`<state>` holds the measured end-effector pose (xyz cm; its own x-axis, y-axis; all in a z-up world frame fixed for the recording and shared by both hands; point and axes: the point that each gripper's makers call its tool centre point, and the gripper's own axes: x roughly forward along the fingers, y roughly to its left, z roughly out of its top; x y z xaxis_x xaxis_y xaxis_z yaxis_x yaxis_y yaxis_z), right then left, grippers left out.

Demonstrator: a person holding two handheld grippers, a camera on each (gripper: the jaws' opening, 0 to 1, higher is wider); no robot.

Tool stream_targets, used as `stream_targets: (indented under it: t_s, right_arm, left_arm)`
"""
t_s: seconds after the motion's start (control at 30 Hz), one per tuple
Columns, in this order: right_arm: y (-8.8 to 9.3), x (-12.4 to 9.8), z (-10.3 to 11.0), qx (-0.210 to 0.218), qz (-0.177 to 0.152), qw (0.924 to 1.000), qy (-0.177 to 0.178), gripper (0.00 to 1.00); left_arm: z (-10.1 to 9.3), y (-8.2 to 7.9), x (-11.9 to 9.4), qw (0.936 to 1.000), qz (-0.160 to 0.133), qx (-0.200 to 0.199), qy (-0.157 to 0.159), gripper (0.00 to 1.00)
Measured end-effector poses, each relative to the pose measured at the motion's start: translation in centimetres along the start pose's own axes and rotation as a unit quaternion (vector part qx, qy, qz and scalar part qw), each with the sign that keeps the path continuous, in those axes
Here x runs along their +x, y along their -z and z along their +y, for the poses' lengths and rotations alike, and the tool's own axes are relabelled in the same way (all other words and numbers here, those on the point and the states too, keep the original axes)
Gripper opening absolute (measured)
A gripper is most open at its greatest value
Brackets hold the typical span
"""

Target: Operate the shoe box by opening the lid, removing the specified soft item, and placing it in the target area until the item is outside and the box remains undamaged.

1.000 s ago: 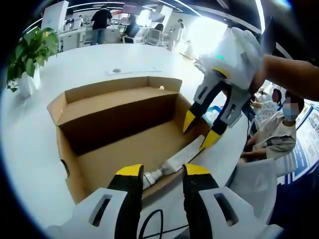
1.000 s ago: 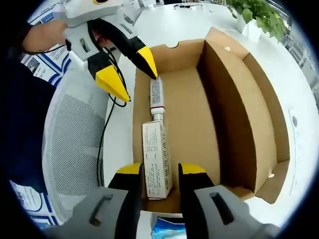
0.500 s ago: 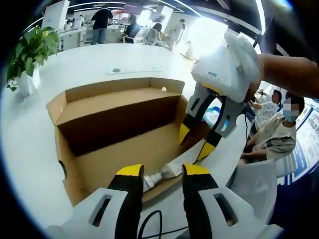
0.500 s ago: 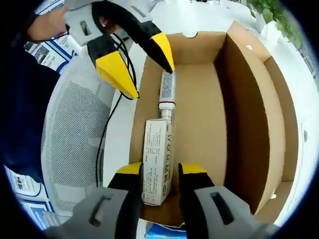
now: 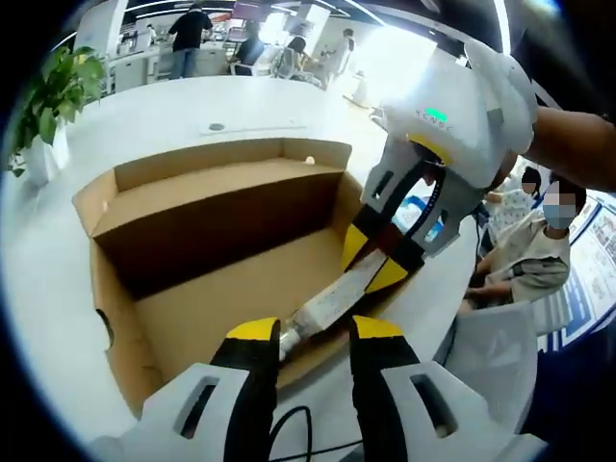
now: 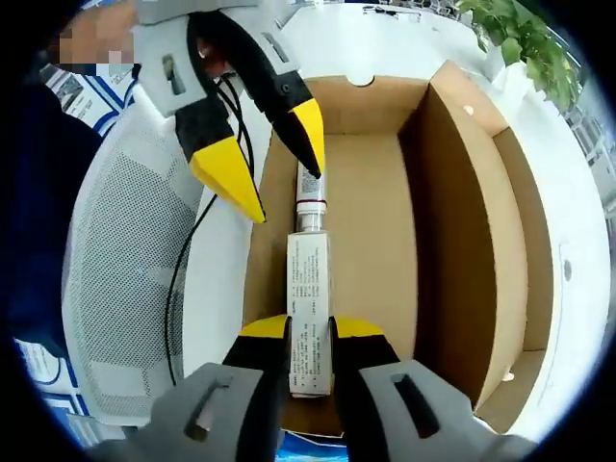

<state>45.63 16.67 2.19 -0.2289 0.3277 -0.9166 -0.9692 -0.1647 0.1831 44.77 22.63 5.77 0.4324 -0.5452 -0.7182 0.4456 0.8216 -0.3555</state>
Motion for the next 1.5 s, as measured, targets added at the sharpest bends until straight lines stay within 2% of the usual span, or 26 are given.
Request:
stream_targets:
  t_s: [0.13,0.2,0.37,0.6,0.8,0.9,0.97,1.03,1.13,1.17,1.23,1.3,1.33,1.37,1.4,1.5]
  right_arm:
    - [0.1,-0.2,-0.2,0.006,-0.003,1.0,0.006,0.2]
    - [0.0,-0.3,0.2,0.01,-0.007,0.9999,-0.001,0.22]
    - [-0.1,0.6,0.6,-0.005,0.001,1.0,-0.003,0.23]
    - [0.2,1.9,0.4,-0.003,0.013,0.9999,-0.004,0.22]
    - [0.6,2.3,0.2,0.001,0.02,0.9998,-0.007,0.21]
    - [0.7,2.3,0.2,0.002,0.022,0.9997,-0.006,0.19]
    - [0.7,2.3,0.1,0.001,0.022,0.9997,-0.002,0.18]
    - [0.7,2.3,0.0,0.002,0.023,0.9997,0.001,0.17]
    - [0.7,2.3,0.0,0.002,0.024,0.9997,0.003,0.17]
    - [0.7,2.3,-0.1,0.003,0.024,0.9997,0.004,0.17]
    - [0.7,2.3,-0.1,0.003,0.024,0.9997,0.005,0.17]
    - [0.6,2.4,0.0,0.002,0.025,0.9997,0.007,0.17]
    - [0.6,2.3,0.0,0.003,0.026,0.9996,0.009,0.17]
    - [0.6,2.3,0.0,0.003,0.026,0.9996,0.01,0.17]
    - [0.7,2.3,0.0,0.002,0.027,0.9996,0.012,0.17]
    - [0.7,2.3,0.0,0.005,0.026,0.9995,0.015,0.17]
  left_arm:
    - [0.1,-0.2,-0.1,1.0,-0.002,0.0,0.0,0.27]
    - [0.1,-0.1,-0.1,1.0,-0.001,0.0,0.0,0.27]
    - [0.0,0.0,-0.1,1.0,0.0,-0.002,0.001,0.27]
    - [-0.1,0.2,-0.4,1.0,0.0,0.0,0.003,0.27]
    - [0.1,0.6,-1.2,0.9999,0.0,0.009,0.004,0.31]
    - [0.8,0.6,-2.9,0.9999,-0.008,0.009,-0.005,0.35]
    - [1.7,0.6,-4.9,0.9996,-0.018,0.007,-0.021,0.35]
    - [3.6,0.1,-6.9,0.9978,-0.046,-0.007,-0.047,0.34]
    - [7.3,0.9,-9.4,0.9931,-0.053,-0.039,-0.097,0.32]
    - [9.3,2.0,-10.1,0.9897,-0.039,-0.063,-0.123,0.33]
    - [10.7,2.6,-10.5,0.9859,-0.039,-0.097,-0.131,0.32]
    - [11.6,3.3,-10.5,0.9849,-0.024,-0.099,-0.14,0.31]
    - [11.7,3.5,-10.1,0.9851,-0.018,-0.098,-0.14,0.3]
    - [11.6,4.2,-9.8,0.9846,0.003,-0.105,-0.139,0.3]
    - [11.7,3.9,-9.3,0.9852,-0.004,-0.101,-0.138,0.28]
    - [11.4,4.0,-8.4,0.9858,0.008,-0.097,-0.137,0.25]
